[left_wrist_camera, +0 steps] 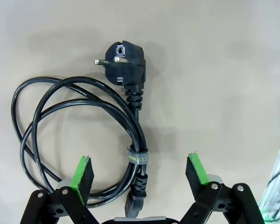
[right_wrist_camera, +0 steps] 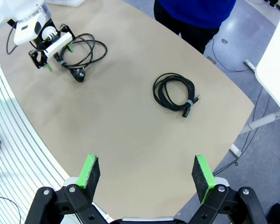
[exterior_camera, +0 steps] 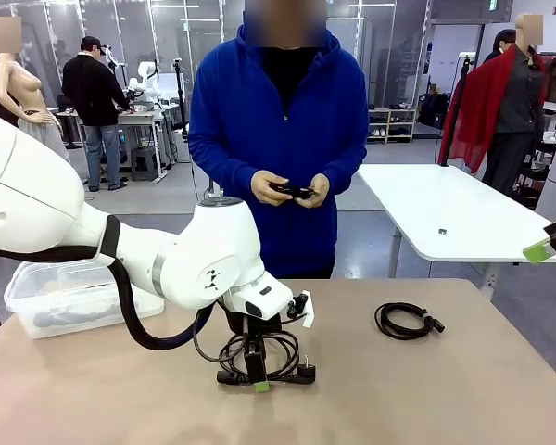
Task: Organize and store the cables.
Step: Place the Power Cable into the Organizing box.
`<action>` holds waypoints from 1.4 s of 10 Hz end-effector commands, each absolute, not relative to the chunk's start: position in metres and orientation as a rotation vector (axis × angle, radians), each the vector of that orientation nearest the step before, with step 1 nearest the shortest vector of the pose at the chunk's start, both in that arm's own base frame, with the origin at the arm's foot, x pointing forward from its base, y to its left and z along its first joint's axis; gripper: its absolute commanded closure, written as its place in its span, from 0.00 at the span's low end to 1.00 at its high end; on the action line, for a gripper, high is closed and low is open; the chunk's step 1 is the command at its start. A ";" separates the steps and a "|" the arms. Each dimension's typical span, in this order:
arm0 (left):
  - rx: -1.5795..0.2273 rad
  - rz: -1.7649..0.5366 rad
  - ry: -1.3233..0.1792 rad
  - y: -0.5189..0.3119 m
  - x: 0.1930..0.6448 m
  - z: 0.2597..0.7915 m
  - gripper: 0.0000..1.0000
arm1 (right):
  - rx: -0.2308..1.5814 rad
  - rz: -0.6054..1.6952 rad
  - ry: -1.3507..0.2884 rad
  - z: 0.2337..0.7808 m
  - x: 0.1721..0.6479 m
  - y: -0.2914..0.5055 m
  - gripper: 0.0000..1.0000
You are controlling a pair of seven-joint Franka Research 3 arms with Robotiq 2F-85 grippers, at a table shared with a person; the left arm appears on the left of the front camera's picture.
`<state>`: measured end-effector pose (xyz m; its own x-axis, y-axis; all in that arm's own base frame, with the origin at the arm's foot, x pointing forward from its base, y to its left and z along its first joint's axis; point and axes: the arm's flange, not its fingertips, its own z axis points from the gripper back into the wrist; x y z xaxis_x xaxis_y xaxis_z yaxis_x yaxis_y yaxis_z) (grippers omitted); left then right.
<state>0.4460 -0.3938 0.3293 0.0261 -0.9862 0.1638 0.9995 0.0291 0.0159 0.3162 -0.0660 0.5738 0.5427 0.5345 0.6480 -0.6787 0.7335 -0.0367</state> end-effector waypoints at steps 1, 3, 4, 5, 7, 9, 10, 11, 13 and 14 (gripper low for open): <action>-0.080 -1.521 -0.145 -0.398 0.452 0.327 0.00 | 0.233 0.732 -0.688 0.573 0.316 -0.068 0.00; -0.098 -1.531 -0.121 -0.401 0.456 0.318 0.00 | 0.233 0.732 -0.688 0.573 0.316 -0.068 0.00; -0.112 -1.528 -0.127 -0.400 0.457 0.316 0.00 | 0.233 0.732 -0.688 0.573 0.316 -0.068 0.00; -0.107 -1.530 -0.122 -0.400 0.456 0.316 0.00 | 0.233 0.732 -0.688 0.573 0.316 -0.068 0.00; -0.107 -1.529 -0.097 -0.402 0.457 0.315 0.26 | 0.233 0.732 -0.688 0.573 0.316 -0.068 0.00; -0.082 -1.527 -0.073 -0.403 0.457 0.314 0.85 | 0.233 0.732 -0.688 0.573 0.316 -0.068 0.00; -0.079 -1.531 -0.066 -0.403 0.457 0.312 1.00 | 0.233 0.732 -0.688 0.573 0.316 -0.068 0.00; -0.080 -1.533 -0.066 -0.403 0.458 0.311 1.00 | 0.233 0.732 -0.688 0.573 0.316 -0.068 0.00; -0.075 -1.533 -0.075 -0.403 0.457 0.311 1.00 | 0.233 0.732 -0.688 0.573 0.316 -0.068 0.00; -0.078 -1.535 -0.077 -0.403 0.457 0.309 1.00 | 0.233 0.732 -0.688 0.573 0.316 -0.068 0.00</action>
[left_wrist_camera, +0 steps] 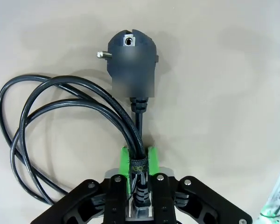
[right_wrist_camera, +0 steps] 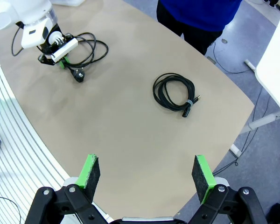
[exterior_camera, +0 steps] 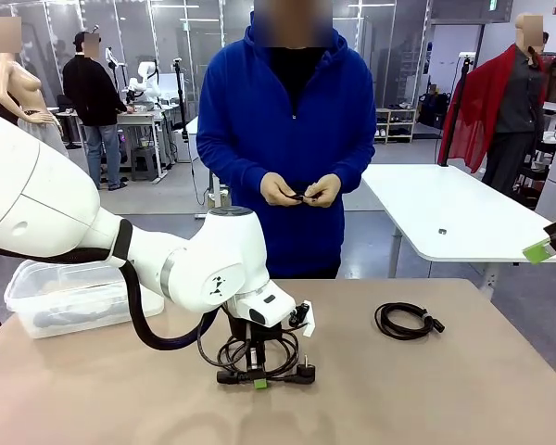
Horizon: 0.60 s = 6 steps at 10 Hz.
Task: Organize and store the cables.
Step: Place the Power Cable into the Organizing box.
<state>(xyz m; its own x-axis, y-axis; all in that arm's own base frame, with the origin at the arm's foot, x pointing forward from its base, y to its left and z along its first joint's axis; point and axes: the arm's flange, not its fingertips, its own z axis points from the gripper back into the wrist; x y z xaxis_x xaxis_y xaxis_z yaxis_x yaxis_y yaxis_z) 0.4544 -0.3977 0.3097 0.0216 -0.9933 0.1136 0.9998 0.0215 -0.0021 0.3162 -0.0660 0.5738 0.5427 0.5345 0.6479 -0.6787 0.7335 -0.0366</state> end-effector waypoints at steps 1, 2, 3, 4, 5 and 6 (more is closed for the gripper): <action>-0.073 -1.539 -0.077 -0.404 0.457 0.311 1.00 | 0.233 0.732 -0.688 0.573 0.316 -0.068 0.00; -0.063 -1.543 -0.076 -0.405 0.456 0.314 1.00 | 0.233 0.732 -0.688 0.573 0.316 -0.068 0.00; -0.064 -1.566 -0.069 -0.405 0.454 0.318 1.00 | 0.233 0.732 -0.688 0.573 0.316 -0.068 0.00; -0.069 -1.596 -0.057 -0.405 0.451 0.329 1.00 | 0.233 0.732 -0.688 0.573 0.316 -0.068 0.00; -0.109 -1.643 -0.074 -0.401 0.446 0.344 1.00 | 0.233 0.732 -0.688 0.573 0.316 -0.068 0.00; -0.102 -1.665 -0.067 -0.397 0.441 0.358 1.00 | 0.233 0.732 -0.688 0.573 0.316 -0.068 0.00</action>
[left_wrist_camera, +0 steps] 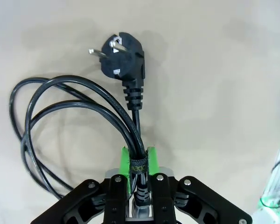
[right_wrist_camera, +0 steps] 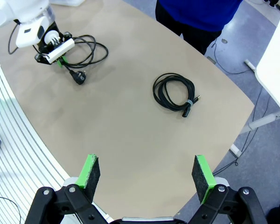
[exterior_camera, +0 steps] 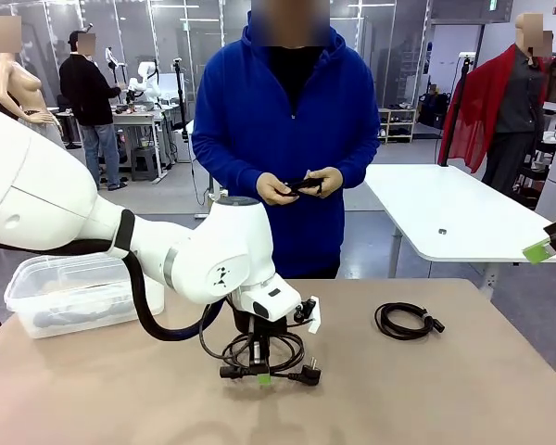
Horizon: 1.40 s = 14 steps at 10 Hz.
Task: Organize and store the cables.
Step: Place the Power Cable into the Organizing box.
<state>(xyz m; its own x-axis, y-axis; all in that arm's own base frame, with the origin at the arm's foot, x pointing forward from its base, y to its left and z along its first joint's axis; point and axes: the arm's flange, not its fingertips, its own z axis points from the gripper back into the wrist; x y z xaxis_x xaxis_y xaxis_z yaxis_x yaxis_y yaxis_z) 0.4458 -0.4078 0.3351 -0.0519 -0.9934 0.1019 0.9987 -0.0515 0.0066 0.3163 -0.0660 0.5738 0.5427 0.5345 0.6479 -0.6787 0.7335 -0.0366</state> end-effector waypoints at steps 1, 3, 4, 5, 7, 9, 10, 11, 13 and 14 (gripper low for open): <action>-0.100 -1.658 -0.064 -0.395 0.439 0.367 1.00 | 0.233 0.732 -0.688 0.573 0.316 -0.068 0.00; -0.096 -1.685 -0.061 -0.392 0.434 0.392 1.00 | 0.233 0.732 -0.688 0.573 0.316 -0.068 0.00; -0.074 -1.692 -0.034 -0.390 0.431 0.405 1.00 | 0.233 0.732 -0.688 0.573 0.316 -0.068 0.00; -0.067 -1.696 -0.031 -0.386 0.428 0.417 1.00 | 0.233 0.732 -0.688 0.573 0.316 -0.068 0.00; -0.053 -1.702 -0.020 -0.381 0.425 0.430 1.00 | 0.233 0.732 -0.688 0.573 0.316 -0.068 0.00; -0.046 -1.711 -0.043 -0.380 0.422 0.433 1.00 | 0.233 0.732 -0.688 0.573 0.316 -0.068 0.00; -0.038 -1.755 -0.057 -0.380 0.422 0.432 1.00 | 0.233 0.732 -0.688 0.573 0.316 -0.068 0.00; -0.028 -1.691 -0.041 -0.384 0.425 0.429 1.00 | 0.233 0.732 -0.688 0.573 0.316 -0.068 0.00; -0.028 -1.691 -0.041 -0.384 0.425 0.429 1.00 | 0.233 0.732 -0.688 0.573 0.316 -0.068 0.00; -0.028 -1.691 -0.041 -0.384 0.425 0.429 1.00 | 0.233 0.732 -0.688 0.573 0.316 -0.068 0.00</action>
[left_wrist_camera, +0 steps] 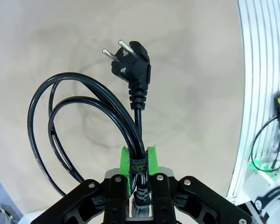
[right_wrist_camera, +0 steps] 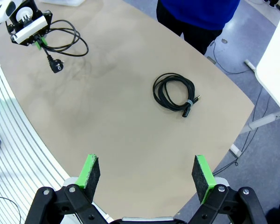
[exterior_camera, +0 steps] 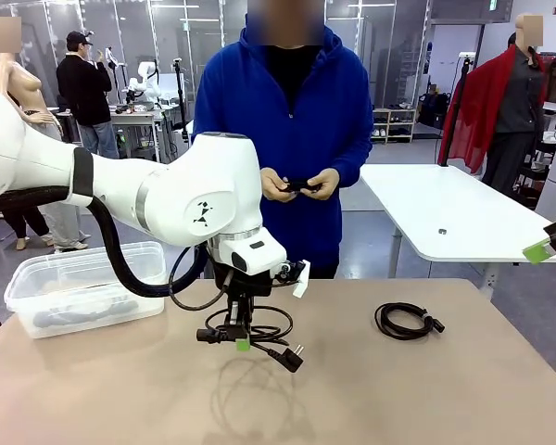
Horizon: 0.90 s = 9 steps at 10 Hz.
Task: Organize and store the cables.
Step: Place the Power Cable into the Organizing box.
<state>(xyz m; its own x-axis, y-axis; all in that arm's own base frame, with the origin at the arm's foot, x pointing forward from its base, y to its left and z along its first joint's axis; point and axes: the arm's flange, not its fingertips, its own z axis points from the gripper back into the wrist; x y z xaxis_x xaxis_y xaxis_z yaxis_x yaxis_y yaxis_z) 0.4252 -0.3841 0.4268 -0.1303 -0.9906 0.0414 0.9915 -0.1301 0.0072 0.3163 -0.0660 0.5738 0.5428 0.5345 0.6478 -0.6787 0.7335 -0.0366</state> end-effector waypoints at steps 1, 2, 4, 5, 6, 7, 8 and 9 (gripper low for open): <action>-0.028 -1.691 -0.041 -0.384 0.425 0.429 1.00 | 0.233 0.732 -0.688 0.573 0.316 -0.068 0.00; -0.028 -1.691 -0.041 -0.384 0.425 0.429 1.00 | 0.233 0.732 -0.688 0.573 0.316 -0.068 0.00; -0.028 -1.691 -0.041 -0.384 0.425 0.429 1.00 | 0.233 0.732 -0.688 0.573 0.316 -0.068 0.00; -0.028 -1.691 -0.041 -0.384 0.425 0.429 1.00 | 0.233 0.732 -0.688 0.573 0.316 -0.068 0.00; -0.030 -1.701 -0.037 -0.384 0.425 0.427 0.83 | 0.233 0.732 -0.688 0.573 0.316 -0.068 0.00; -0.009 -1.711 -0.066 -0.377 0.423 0.435 0.83 | 0.233 0.732 -0.688 0.573 0.316 -0.068 0.00; 0.015 -1.736 -0.115 -0.365 0.419 0.448 0.83 | 0.233 0.732 -0.688 0.573 0.316 -0.068 0.00; 0.050 -1.745 -0.156 -0.356 0.415 0.457 0.83 | 0.233 0.732 -0.688 0.573 0.316 -0.068 0.00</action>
<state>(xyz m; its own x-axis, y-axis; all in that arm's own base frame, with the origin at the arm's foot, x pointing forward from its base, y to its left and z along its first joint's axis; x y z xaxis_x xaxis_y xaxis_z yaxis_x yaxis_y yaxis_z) 0.4249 -0.3747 0.4473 -0.1468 -0.9880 0.0476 0.9878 -0.1439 0.0603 0.3163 -0.0660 0.5738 0.5428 0.5346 0.6478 -0.6787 0.7335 -0.0366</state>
